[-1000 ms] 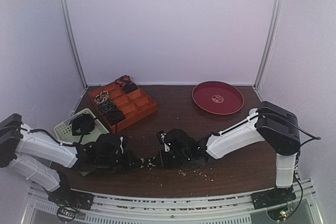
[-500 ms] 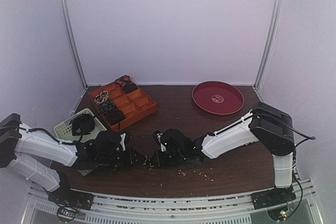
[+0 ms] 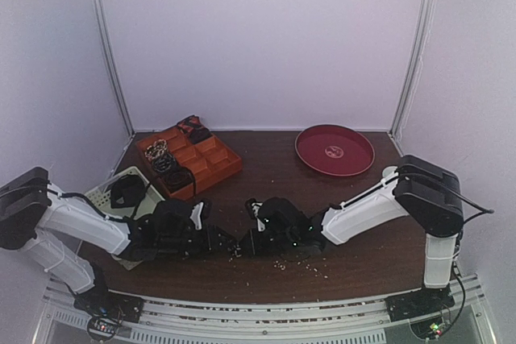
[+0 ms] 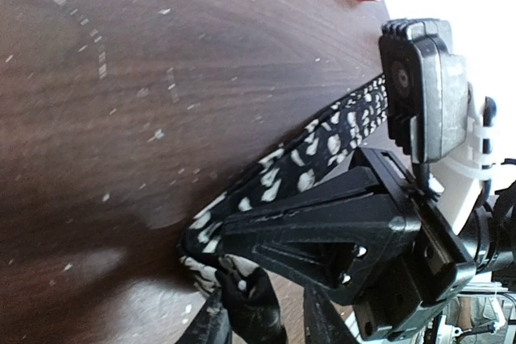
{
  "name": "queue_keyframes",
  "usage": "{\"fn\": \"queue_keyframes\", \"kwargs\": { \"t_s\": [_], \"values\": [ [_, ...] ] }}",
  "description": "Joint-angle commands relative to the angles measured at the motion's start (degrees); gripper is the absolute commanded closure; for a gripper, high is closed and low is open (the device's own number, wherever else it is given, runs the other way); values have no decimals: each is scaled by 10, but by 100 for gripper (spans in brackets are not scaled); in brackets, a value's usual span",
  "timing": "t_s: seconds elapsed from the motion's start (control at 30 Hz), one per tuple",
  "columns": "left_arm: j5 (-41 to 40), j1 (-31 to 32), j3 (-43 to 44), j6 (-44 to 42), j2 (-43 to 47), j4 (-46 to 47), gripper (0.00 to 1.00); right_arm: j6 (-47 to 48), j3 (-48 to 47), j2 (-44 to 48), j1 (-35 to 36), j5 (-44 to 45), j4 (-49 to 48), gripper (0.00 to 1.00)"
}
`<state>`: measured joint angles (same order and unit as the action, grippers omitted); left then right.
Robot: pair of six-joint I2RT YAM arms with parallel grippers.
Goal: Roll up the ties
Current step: Fold the tie at the center of the board.
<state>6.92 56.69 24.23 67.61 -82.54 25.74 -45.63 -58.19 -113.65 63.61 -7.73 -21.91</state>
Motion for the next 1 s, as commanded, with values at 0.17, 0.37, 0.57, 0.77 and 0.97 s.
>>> {"fn": "queue_keyframes", "kwargs": {
  "t_s": [0.17,0.37,0.57,0.77,0.97],
  "values": [
    [25,0,46,-19,-33,53,62,0,42,52,-19,27,-14,100],
    [43,1,63,-16,-71,75,58,2,84,94,-29,53,-11,95],
    [53,1,83,-8,-119,102,56,-5,111,117,-29,32,-34,84],
    [44,1,98,-6,-141,100,55,-27,123,107,-29,4,-66,72],
    [30,1,88,1,-141,101,55,-33,109,82,-29,-10,-76,74]
  ]
}}
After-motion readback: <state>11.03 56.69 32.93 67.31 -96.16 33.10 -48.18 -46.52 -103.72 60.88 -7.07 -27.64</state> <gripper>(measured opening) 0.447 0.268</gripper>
